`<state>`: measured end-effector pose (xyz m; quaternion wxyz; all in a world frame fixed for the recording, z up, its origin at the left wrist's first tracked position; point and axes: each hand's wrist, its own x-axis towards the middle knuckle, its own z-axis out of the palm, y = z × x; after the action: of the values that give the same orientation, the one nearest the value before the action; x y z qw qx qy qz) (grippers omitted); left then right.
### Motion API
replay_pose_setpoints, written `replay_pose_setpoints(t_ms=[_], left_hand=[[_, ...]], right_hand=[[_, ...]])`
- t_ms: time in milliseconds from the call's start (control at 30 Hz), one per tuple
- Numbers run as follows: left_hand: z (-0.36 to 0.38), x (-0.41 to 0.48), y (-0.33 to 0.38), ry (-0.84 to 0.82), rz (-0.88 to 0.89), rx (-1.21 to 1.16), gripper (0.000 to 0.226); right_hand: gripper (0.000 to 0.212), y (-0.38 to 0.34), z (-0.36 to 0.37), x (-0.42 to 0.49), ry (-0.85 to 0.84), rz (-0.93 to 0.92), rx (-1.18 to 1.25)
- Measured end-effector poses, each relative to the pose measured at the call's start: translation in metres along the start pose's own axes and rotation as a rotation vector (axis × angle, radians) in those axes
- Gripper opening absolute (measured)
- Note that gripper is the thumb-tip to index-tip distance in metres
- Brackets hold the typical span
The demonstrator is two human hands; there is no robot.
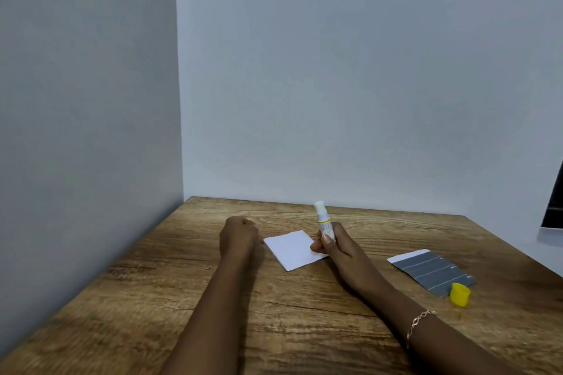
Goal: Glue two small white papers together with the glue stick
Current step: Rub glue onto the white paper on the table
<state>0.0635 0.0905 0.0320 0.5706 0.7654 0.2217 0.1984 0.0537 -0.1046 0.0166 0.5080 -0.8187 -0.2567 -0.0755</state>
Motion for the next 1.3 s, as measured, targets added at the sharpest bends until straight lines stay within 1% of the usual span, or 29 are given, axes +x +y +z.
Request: replay_pose_setpoints(t_ms=[67, 167, 233, 300, 367, 500, 567, 633, 700, 767, 833, 867, 933, 967, 1033, 1100, 1167, 1300], left_hand=[[0.006, 0.001, -0.004, -0.007, 0.064, 0.283, 0.019], [0.013, -0.003, -0.005, -0.074, 0.181, 0.539, 0.023], [0.019, -0.003, -0.004, -0.096, 0.259, 0.705, 0.032], [0.025, 0.000, -0.003, -0.109, 0.279, 0.816, 0.041], [0.029, 0.003, -0.003, -0.134, 0.263, 0.852, 0.045], [0.030, 0.007, -0.003, -0.146, 0.212, 0.817, 0.048], [0.030, 0.007, -0.003, -0.153, 0.196, 0.754, 0.046], [0.028, 0.005, -0.001, -0.162, 0.176, 0.630, 0.037], [0.027, 0.002, 0.001, -0.172, 0.179, 0.486, 0.023], [0.025, 0.001, 0.003, -0.183, 0.172, 0.351, 0.024], [0.022, 0.001, 0.005, -0.227, 0.125, 0.204, 0.027], [0.019, 0.000, 0.006, -0.272, 0.092, 0.127, 0.025], [0.011, -0.003, 0.011, -0.416, 0.039, 0.027, 0.020], [0.007, -0.006, 0.014, -0.499, 0.020, 0.010, 0.017], [-0.001, -0.014, 0.020, -0.640, 0.008, 0.031, 0.014], [-0.005, -0.022, 0.025, -0.742, 0.022, 0.092, 0.014], [-0.005, -0.029, 0.028, -0.777, 0.052, 0.165, 0.015], [0.003, -0.044, 0.029, -0.741, 0.132, 0.305, 0.023]], right_hand=[[0.016, 0.000, 0.001, 0.001, -0.048, -0.003, -0.061], [0.018, 0.001, 0.001, 0.002, -0.067, 0.000, -0.102], [0.015, 0.001, 0.001, 0.002, -0.074, 0.005, -0.120], [0.016, 0.003, 0.000, 0.002, -0.084, 0.004, -0.131], [0.019, 0.004, -0.001, 0.002, -0.090, 0.004, -0.135], [0.020, 0.004, -0.001, 0.002, -0.092, 0.006, -0.131], [0.021, 0.004, -0.001, 0.002, -0.095, 0.011, -0.130], [0.022, 0.004, -0.001, 0.002, -0.093, 0.020, -0.123], [0.021, 0.003, -0.001, 0.002, -0.079, 0.025, -0.094], [0.018, 0.002, -0.003, 0.002, -0.029, 0.036, -0.013], [0.017, 0.000, -0.005, 0.001, 0.038, 0.058, 0.109], [0.016, -0.001, -0.007, 0.001, 0.069, 0.071, 0.189], [0.015, -0.005, -0.011, 0.001, 0.125, 0.093, 0.378], [0.015, -0.007, -0.014, 0.000, 0.158, 0.098, 0.443], [0.015, -0.010, -0.023, -0.003, 0.221, 0.097, 0.495], [0.017, -0.012, -0.031, -0.005, 0.257, 0.087, 0.523], [0.017, -0.013, -0.036, -0.008, 0.277, 0.078, 0.542], [0.019, -0.014, -0.041, -0.012, 0.289, 0.072, 0.554]])
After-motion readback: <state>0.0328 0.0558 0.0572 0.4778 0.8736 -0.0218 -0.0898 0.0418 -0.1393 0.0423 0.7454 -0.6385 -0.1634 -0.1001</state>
